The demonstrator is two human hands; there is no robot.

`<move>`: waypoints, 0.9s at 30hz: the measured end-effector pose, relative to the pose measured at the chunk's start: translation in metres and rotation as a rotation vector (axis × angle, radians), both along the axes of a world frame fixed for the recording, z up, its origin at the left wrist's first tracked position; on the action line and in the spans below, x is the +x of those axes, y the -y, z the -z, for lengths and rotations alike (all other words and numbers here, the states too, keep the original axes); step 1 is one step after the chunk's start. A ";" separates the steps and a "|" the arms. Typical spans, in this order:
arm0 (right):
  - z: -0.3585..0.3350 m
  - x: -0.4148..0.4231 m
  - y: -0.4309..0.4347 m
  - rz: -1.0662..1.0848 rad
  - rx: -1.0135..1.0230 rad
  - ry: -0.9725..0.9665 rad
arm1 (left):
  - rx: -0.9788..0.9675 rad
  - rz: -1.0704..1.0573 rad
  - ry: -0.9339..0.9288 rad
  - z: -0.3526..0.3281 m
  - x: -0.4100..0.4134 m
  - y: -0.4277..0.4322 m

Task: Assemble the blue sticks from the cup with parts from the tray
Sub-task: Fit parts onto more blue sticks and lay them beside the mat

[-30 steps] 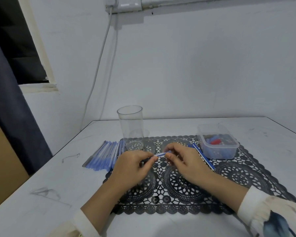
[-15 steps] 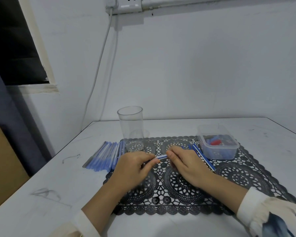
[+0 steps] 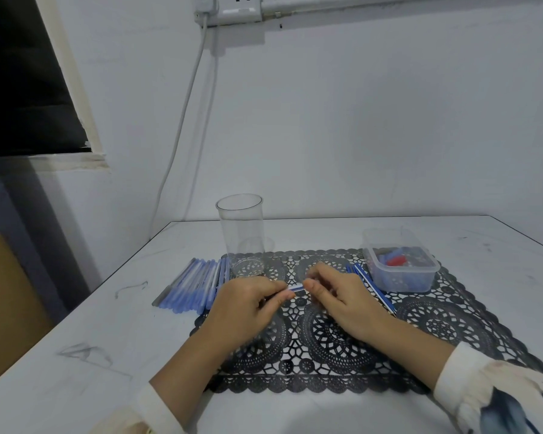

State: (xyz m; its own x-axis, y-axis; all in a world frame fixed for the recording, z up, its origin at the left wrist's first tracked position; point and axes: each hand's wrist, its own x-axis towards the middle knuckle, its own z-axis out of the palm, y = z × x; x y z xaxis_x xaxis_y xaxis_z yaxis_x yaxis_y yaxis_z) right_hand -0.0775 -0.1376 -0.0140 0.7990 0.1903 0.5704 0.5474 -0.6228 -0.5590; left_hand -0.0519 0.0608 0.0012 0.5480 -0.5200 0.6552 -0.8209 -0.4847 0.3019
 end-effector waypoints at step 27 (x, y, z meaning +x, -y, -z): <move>-0.010 -0.002 -0.005 0.164 -0.131 -0.058 | 0.175 -0.114 0.245 -0.005 0.009 -0.007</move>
